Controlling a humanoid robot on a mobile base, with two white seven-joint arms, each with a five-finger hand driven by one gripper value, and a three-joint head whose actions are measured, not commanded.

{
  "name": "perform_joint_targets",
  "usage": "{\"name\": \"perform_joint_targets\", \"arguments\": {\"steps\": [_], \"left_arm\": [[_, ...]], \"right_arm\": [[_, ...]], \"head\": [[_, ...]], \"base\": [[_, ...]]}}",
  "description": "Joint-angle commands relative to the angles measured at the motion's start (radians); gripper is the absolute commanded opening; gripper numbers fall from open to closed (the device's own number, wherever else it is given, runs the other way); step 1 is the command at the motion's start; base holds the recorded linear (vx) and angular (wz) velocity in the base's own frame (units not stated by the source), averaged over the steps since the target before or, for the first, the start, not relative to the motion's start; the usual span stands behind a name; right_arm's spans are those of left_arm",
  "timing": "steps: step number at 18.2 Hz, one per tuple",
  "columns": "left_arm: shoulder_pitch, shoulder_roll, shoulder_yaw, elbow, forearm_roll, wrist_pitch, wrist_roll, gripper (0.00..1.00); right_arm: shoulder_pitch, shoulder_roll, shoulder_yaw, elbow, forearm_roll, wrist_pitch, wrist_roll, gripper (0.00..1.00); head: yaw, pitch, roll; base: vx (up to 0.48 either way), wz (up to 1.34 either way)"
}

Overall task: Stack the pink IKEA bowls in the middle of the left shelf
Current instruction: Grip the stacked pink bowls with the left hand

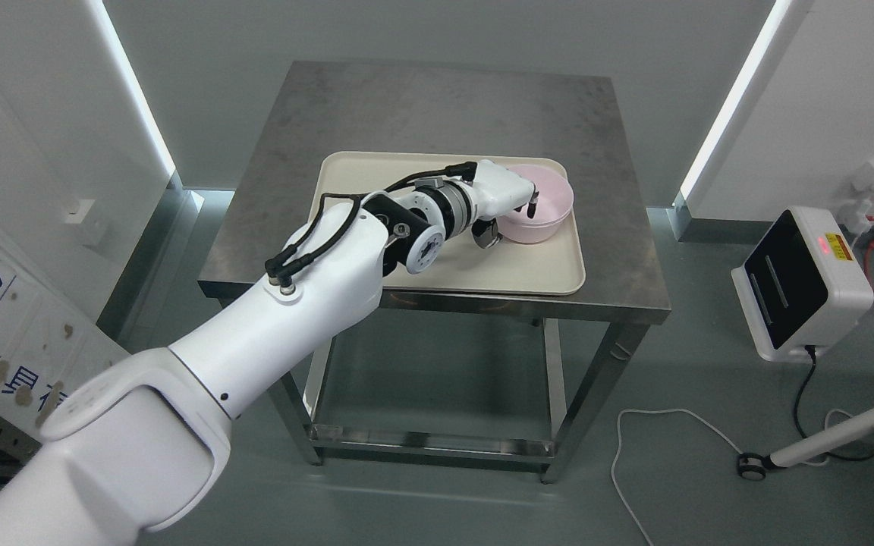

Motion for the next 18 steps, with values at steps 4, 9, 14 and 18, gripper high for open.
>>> {"name": "perform_joint_targets", "arguments": {"steps": [4,9,14,18], "left_arm": [[0.004,0.017,-0.053,0.007,0.027,-0.001,0.003,0.35],[0.004,0.017,-0.053,0.027,0.058,-0.001,0.003,0.22],[0.005,0.017,-0.026,0.039,0.061,-0.020,0.003,0.17],[0.025,0.017,0.049,0.045,0.081,-0.023,0.003,0.14]], "right_arm": [[0.029,-0.017,-0.012,-0.034,-0.002,-0.002,-0.001,1.00],[0.029,-0.017,-0.011,-0.034,-0.002,-0.004,-0.001,1.00],[0.029,-0.017,-0.012,-0.034,-0.002,-0.004,-0.001,1.00],[0.029,-0.017,-0.012,-0.034,-0.002,-0.004,-0.001,1.00]], "head": [[0.0000,0.000,0.000],[0.0000,0.000,0.000],[0.0000,0.000,0.000],[0.0000,0.000,0.000]], "base": [[0.000,0.00],[0.000,0.00],[0.000,0.00],[0.000,0.00]]}}
